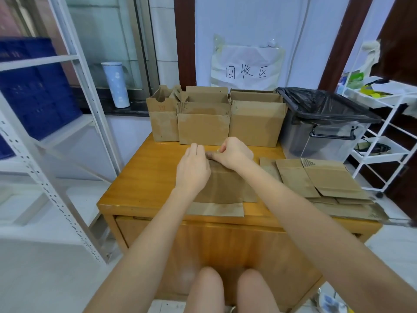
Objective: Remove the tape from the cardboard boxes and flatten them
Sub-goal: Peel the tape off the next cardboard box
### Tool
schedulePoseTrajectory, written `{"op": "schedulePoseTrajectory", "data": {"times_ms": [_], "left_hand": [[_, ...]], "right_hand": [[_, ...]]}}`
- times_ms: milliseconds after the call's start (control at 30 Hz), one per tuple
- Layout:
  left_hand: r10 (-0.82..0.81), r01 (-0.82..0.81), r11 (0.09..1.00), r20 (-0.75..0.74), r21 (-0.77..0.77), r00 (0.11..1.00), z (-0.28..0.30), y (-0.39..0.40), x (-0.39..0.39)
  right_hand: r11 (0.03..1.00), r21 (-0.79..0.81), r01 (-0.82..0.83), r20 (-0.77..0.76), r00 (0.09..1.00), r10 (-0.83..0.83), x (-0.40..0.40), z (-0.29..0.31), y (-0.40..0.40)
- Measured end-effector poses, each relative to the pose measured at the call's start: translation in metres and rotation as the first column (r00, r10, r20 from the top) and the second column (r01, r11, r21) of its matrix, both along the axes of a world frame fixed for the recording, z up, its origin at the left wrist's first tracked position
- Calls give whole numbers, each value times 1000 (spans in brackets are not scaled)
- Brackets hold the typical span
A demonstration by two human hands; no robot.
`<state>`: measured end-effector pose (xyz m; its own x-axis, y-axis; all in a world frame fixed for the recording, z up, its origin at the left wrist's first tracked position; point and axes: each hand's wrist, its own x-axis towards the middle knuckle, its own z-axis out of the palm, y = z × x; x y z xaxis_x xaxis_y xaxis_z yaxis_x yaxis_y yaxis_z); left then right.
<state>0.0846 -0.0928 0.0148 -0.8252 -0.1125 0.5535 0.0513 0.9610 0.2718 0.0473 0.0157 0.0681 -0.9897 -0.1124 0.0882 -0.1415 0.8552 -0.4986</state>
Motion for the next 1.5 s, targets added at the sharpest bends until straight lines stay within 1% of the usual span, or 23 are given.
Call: {"op": "schedulePoseTrajectory", "data": {"times_ms": [67, 100, 167, 233, 333, 533, 667, 767, 833, 1067, 1300, 1500], "left_hand": [[1, -1, 1000, -4, -8, 1000, 1, 0, 1], [1, -2, 1000, -7, -14, 1000, 2, 1, 1], [3, -3, 1000, -3, -18, 1000, 1, 0, 1], [9, -9, 1000, 1, -21, 1000, 1, 0, 1], [15, -15, 1000, 8, -18, 1000, 2, 1, 1], [13, -12, 1000, 8, -15, 1000, 3, 1, 3], [35, -35, 999, 16, -26, 999, 3, 0, 2], [38, -38, 999, 18, -29, 999, 3, -1, 1], [30, -30, 999, 15, -28, 999, 3, -1, 1], [14, -13, 999, 16, -44, 1000, 2, 1, 1], [15, -14, 999, 28, -45, 999, 4, 3, 1], [31, -30, 998, 21, -52, 999, 3, 1, 0]], "right_hand": [[999, 42, -3, -33, 999, 4, 2, -1, -2], [998, 51, -22, -21, 1000, 23, 2, 0, -1], [995, 43, -92, 57, 994, 89, 0, 4, 3], [991, -45, -129, 158, 978, 134, -3, 11, 7], [983, -164, -81, 253, 960, 122, -3, 17, 9], [964, -265, -16, 312, 945, 102, -4, 25, 13], [942, -334, 32, 301, 951, 74, -7, 31, 29], [884, -464, 60, 363, 923, 127, -7, 36, 48], [856, -513, 61, 392, 904, 171, -5, 36, 57], [882, -472, -16, 338, 920, 197, -5, 30, 59], [935, -354, 16, 251, 965, 79, -6, 20, 44], [952, -300, -60, 298, 942, 153, -5, 37, 43]]}}
